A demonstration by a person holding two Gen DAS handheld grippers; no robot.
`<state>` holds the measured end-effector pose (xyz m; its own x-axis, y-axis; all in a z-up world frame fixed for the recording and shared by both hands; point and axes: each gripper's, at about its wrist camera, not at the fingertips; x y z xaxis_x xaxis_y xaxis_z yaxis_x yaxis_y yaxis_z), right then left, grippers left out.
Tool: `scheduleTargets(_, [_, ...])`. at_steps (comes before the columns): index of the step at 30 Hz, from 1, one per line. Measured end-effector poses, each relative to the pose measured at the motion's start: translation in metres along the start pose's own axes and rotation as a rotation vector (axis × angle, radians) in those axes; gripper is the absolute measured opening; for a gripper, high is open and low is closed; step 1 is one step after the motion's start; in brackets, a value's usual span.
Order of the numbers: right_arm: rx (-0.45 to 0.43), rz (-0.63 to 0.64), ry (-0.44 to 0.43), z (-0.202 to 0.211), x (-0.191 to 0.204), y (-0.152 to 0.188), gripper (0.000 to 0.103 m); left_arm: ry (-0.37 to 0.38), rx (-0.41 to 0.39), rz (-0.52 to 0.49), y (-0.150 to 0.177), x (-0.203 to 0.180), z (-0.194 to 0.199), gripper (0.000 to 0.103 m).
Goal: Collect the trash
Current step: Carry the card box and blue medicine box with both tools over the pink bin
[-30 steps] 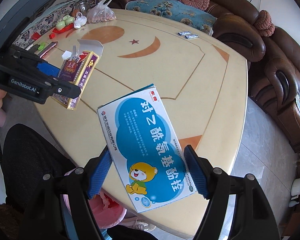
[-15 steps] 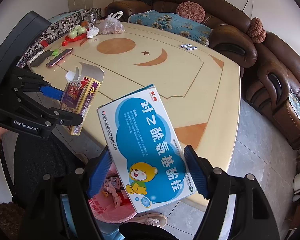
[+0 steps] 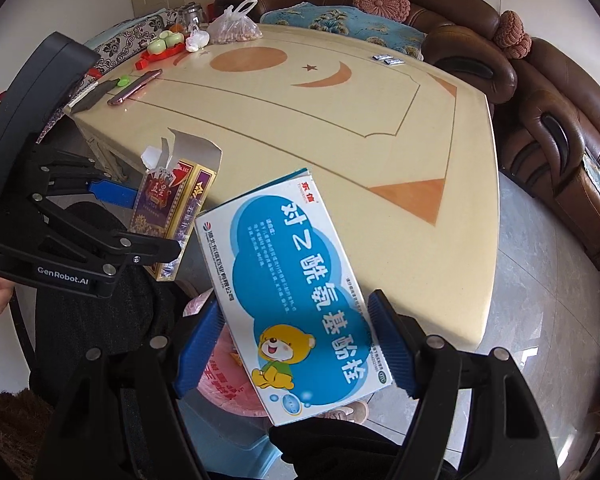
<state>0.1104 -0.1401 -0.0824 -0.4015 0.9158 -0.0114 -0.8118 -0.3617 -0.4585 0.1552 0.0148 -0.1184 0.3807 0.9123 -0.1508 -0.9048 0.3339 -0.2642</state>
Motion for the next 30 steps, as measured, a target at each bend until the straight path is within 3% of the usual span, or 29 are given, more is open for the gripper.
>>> scheduleTargets(7, [0.052,-0.027,-0.005,-0.032,0.010,0.032,0.071,0.008,0.032,-0.001,0.028,0.000,-0.034,0.063])
scheduleTargets(15, [0.102,-0.050,0.009,-0.077,0.017,0.062,0.071,0.068,0.069,0.005,0.049,0.001,-0.080,0.063])
scheduleTargets(23, [0.152,-0.114,-0.019,-0.124,0.014,0.083,0.071,0.100,0.167,0.028,0.056,-0.002,-0.135,0.063])
scheduleTargets(30, [0.190,-0.139,-0.003,-0.155,0.012,0.096,0.071,0.080,0.229,0.049,0.060,-0.001,-0.174,0.063])
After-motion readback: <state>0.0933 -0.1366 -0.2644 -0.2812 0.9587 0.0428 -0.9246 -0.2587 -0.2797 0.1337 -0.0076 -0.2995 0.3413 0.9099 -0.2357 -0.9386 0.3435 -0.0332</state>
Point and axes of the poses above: each gripper's, at about its wrist camera, not at the fingertips, and z roughly against the way its jaws point, x to its left, y to its underside, and after that the axes turned 1 degree about x, right-handed
